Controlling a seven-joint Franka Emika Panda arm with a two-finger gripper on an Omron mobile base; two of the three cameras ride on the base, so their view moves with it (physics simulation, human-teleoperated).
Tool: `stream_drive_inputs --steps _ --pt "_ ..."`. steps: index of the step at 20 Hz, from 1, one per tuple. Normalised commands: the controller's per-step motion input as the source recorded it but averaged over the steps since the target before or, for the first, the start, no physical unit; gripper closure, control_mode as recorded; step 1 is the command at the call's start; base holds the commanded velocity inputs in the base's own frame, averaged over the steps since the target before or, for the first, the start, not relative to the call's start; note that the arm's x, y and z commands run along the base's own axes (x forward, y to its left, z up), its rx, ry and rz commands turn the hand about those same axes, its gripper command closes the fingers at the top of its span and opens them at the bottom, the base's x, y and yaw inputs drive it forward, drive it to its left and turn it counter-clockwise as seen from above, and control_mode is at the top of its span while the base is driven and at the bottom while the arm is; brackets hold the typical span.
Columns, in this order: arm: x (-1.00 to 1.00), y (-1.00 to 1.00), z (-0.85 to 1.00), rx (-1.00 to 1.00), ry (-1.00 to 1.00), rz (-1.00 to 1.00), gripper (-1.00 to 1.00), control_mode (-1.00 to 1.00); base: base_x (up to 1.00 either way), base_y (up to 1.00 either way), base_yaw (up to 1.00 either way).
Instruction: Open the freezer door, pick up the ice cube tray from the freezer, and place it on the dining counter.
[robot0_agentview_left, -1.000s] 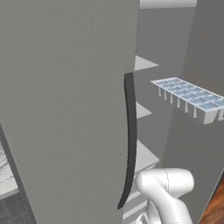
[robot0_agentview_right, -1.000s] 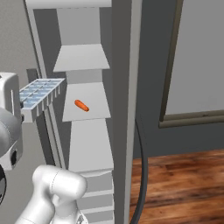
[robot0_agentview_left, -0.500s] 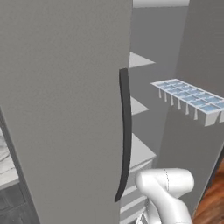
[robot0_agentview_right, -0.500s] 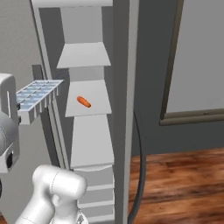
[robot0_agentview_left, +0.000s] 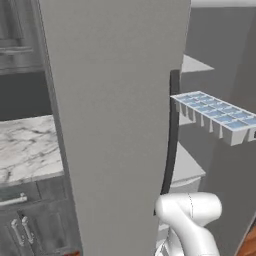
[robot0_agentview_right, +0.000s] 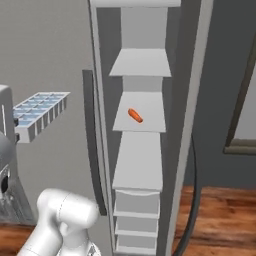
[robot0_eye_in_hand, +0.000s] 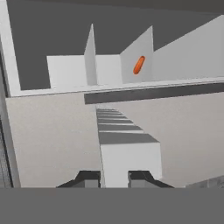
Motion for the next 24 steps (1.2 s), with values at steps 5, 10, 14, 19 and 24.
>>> stream_drive_inputs --steps 5,10,14,19,24 --pt "0.0 0.0 0.0 0.0 0.0 0.0 1.0 1.0 -0.14 0.57 0.54" --pt "0.0 0.0 0.0 0.0 0.0 0.0 1.0 1.0 -0.01 0.75 0.56" --pt "0.0 0.0 0.0 0.0 0.0 0.0 1.0 1.0 0.0 0.84 0.54" --pt "0.0 0.0 0.0 0.0 0.0 0.0 1.0 1.0 0.0 0.77 0.58" --pt "0.0 0.0 0.0 0.0 0.0 0.0 1.0 1.0 0.04 0.64 0.69"
